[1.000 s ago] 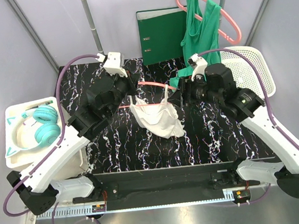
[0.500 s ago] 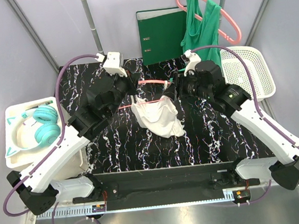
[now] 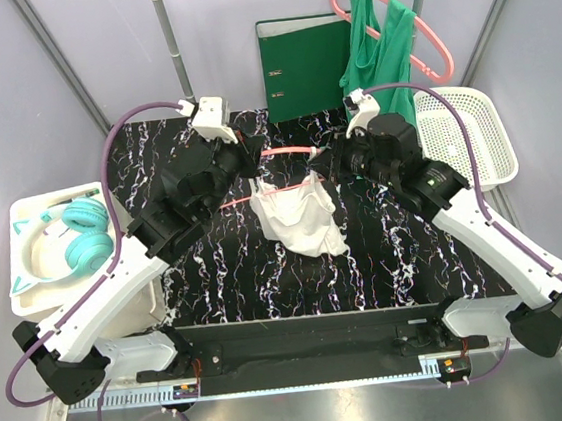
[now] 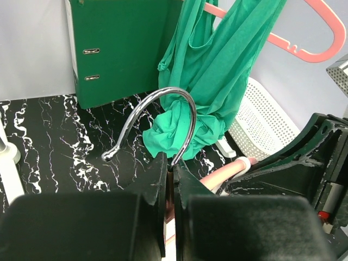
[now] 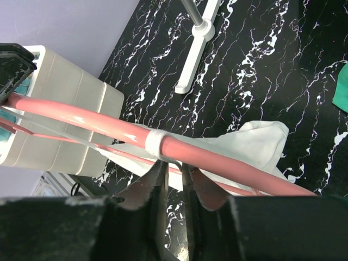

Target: Remove the tank top from the hanger

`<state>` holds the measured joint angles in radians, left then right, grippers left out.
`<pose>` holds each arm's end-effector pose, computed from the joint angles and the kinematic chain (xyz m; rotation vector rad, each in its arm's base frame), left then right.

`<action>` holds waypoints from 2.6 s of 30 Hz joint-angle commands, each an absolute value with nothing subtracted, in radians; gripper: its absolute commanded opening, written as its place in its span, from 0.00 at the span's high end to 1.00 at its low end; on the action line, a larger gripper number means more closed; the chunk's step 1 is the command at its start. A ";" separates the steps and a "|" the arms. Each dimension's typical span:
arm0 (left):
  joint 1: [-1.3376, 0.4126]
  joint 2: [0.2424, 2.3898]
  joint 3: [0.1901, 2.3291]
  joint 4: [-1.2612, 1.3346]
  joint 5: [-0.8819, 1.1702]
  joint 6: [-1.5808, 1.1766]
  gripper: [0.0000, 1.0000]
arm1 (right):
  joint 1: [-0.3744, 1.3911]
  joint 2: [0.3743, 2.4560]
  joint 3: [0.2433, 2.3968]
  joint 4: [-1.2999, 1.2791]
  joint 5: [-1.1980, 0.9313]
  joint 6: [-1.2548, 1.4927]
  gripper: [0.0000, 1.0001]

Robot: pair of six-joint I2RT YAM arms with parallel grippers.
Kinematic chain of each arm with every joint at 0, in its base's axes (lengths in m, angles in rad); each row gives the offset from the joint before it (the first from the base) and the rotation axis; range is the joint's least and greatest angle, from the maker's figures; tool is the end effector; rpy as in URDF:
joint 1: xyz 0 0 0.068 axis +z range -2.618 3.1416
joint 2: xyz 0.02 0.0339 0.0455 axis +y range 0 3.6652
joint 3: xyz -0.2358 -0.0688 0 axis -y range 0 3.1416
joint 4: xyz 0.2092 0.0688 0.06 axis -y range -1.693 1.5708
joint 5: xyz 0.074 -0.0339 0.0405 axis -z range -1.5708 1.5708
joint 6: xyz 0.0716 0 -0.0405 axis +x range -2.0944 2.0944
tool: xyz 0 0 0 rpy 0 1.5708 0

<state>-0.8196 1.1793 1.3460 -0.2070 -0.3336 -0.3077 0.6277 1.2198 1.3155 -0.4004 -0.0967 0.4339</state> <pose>0.2000 -0.1798 0.4196 0.1568 1.6348 -0.6012 0.2226 0.1700 0.3711 -0.2584 1.9402 0.8083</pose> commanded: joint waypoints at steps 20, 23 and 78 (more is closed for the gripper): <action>-0.825 0.994 1.285 -0.155 -0.290 -0.324 1.00 | 0.637 0.870 1.065 -0.439 0.091 0.472 1.00; -0.825 0.963 1.273 -0.146 -0.299 -0.336 1.00 | 0.637 0.821 0.993 -0.442 0.069 0.489 1.00; -0.827 1.170 1.514 -0.305 0.164 -0.314 0.99 | 0.637 0.917 1.108 -0.415 -0.489 0.308 0.67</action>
